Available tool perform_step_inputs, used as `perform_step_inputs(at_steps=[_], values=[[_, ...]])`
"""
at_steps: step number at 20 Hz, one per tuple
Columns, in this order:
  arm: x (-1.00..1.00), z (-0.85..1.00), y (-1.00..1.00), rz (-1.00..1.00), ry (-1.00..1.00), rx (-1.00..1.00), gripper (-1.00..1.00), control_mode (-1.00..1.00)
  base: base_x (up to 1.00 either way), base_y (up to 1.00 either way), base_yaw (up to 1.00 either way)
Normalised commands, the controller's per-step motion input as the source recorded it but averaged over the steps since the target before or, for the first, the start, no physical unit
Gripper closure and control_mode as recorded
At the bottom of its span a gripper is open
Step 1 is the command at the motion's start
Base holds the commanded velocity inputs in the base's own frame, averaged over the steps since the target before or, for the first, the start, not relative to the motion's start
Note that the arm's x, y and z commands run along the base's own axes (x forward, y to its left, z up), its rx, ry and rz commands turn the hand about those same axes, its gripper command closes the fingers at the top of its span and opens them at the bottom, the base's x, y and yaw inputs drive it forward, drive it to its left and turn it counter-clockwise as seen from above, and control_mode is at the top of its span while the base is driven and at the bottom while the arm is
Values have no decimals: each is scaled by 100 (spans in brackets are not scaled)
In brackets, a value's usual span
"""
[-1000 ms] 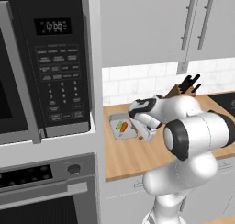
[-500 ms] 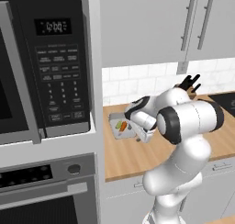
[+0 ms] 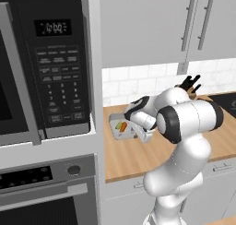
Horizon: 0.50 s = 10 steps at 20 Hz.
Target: Take the meat container that has the shrimp and place it on the second highest rack of the freezer. Then take the vegetable container that has the lemon wedge and carrot and place it on the highest rack of the freezer.
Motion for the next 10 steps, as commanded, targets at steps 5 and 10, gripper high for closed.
perform_step_inputs(at_steps=[5, 10], values=[[-6, -14, 9, -1, 4, 0, 100, -100, 0, 0, 0], [-69, 22, -3, -8, -4, 0, 100, -100, 0, 0, 0]])
